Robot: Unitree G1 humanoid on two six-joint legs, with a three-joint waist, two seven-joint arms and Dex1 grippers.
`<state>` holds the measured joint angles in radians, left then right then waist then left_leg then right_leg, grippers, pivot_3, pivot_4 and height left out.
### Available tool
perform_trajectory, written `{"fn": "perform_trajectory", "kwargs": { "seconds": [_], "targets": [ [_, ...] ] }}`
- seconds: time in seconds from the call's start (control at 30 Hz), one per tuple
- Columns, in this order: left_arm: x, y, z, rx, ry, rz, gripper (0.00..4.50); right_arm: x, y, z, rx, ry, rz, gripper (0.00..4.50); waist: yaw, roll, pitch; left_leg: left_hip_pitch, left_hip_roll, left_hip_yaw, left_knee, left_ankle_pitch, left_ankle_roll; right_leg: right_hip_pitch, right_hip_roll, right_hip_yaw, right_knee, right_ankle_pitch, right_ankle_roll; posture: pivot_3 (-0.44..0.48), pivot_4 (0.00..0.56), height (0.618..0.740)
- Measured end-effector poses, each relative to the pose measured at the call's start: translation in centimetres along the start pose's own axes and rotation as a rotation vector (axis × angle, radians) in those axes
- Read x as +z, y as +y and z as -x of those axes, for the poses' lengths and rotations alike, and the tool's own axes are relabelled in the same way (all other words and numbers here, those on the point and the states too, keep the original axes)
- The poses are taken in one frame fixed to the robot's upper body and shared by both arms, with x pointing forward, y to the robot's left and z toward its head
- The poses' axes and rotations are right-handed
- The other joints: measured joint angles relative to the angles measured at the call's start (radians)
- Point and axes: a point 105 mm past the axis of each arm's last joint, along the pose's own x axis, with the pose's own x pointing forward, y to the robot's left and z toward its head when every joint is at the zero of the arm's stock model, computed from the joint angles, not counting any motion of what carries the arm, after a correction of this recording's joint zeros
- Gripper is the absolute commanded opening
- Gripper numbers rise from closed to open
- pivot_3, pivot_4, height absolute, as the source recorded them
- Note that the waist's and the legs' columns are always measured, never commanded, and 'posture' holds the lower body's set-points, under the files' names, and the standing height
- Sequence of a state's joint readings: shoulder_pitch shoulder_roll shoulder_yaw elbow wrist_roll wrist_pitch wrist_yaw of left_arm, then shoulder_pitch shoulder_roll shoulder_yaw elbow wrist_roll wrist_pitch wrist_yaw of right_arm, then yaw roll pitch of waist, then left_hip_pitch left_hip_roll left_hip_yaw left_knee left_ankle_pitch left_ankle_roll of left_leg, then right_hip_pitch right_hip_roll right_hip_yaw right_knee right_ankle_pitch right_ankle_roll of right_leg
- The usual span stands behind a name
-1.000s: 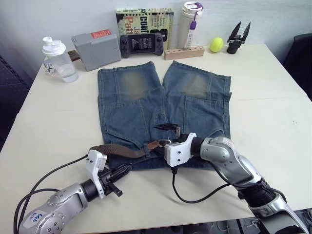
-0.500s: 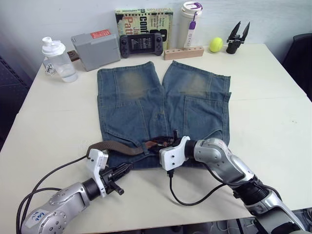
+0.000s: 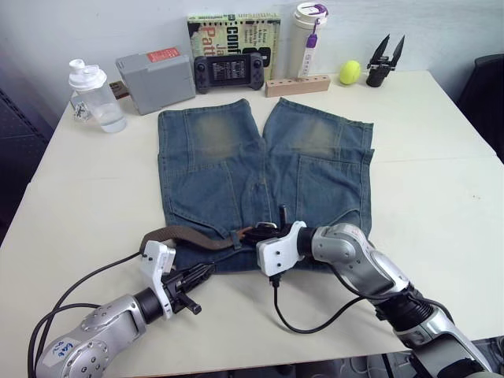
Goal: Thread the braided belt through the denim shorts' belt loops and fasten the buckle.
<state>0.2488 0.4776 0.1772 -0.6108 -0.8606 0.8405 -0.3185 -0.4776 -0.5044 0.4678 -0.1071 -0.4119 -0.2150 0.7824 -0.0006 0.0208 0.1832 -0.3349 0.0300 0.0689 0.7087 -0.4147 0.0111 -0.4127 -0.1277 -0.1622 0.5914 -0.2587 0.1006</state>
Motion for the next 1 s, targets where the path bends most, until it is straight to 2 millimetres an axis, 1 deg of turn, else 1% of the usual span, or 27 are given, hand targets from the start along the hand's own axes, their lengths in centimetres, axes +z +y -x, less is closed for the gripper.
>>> {"fn": "perform_trajectory", "kwargs": {
  "seconds": [0.13,0.23,0.33,0.47,0.5,0.63,0.8,0.87,1.0],
  "targets": [
    [0.0,0.2,-0.1,0.018,0.000,0.006,0.00,-0.6,-1.4,1.6,-0.043,0.046,0.035,0.03,0.000,0.000,0.000,0.000,0.000,0.000,0.000,0.000,0.000,0.000,0.000,0.000,0.000,0.000,0.000,0.000,0.150,0.726],
    [0.0,0.2,-0.2,0.024,0.003,0.008,0.00,-0.7,-3.4,3.7,-0.110,0.081,0.078,0.03,0.000,0.000,0.000,0.000,0.000,0.000,0.000,0.000,0.000,0.000,0.000,0.000,0.000,0.000,0.000,0.000,0.150,0.726],
    [-0.2,0.3,-0.2,0.027,0.009,0.009,0.00,-1.0,-4.2,5.4,-0.140,0.115,0.080,0.03,0.001,0.000,0.000,0.000,0.000,0.000,0.000,0.000,0.000,0.000,0.000,0.000,0.000,0.000,0.000,0.000,0.150,0.726],
    [-0.3,0.3,-0.2,0.031,0.020,0.010,0.00,-2.8,-5.1,7.8,-0.167,0.212,0.082,0.03,0.002,0.000,0.000,0.000,-0.001,0.000,0.000,0.000,0.000,0.000,0.000,0.000,0.000,0.000,0.000,0.000,0.150,0.726],
    [-0.4,0.3,-0.2,0.033,0.027,0.006,0.00,-3.3,-5.5,8.9,-0.188,0.244,0.081,0.03,0.003,0.000,0.000,0.000,0.000,0.000,0.000,0.000,0.000,0.000,0.000,0.000,0.000,0.000,0.000,0.000,0.150,0.726],
    [-0.3,0.4,-0.4,0.033,0.032,-0.003,0.00,-4.4,-6.6,10.6,-0.248,0.294,0.062,0.03,0.004,0.000,0.000,0.000,-0.001,0.001,0.000,0.000,0.000,0.000,0.000,0.000,0.001,0.000,0.000,0.000,0.150,0.726],
    [-0.3,0.4,-0.6,0.022,0.030,0.003,0.00,-7.4,-8.1,13.9,-0.345,0.410,0.024,0.03,0.013,0.000,0.000,0.001,-0.001,0.002,0.001,0.000,0.000,0.000,-0.001,0.000,0.001,0.000,0.000,0.000,0.150,0.726],
    [-0.3,0.4,-0.7,0.020,0.029,0.003,0.00,-7.7,-8.6,14.6,-0.375,0.418,0.019,0.03,0.015,0.001,0.000,0.001,-0.001,0.002,0.001,0.000,0.000,0.000,-0.001,0.000,0.001,0.000,0.000,0.000,0.150,0.726],
    [-0.3,0.3,-0.9,0.012,0.023,0.001,0.00,-7.5,-8.9,14.8,-0.374,0.404,0.039,0.03,0.022,0.001,0.000,0.001,-0.001,0.002,0.002,0.000,0.000,0.000,-0.001,0.000,0.002,0.000,0.000,0.000,0.150,0.726]
  ]
}}
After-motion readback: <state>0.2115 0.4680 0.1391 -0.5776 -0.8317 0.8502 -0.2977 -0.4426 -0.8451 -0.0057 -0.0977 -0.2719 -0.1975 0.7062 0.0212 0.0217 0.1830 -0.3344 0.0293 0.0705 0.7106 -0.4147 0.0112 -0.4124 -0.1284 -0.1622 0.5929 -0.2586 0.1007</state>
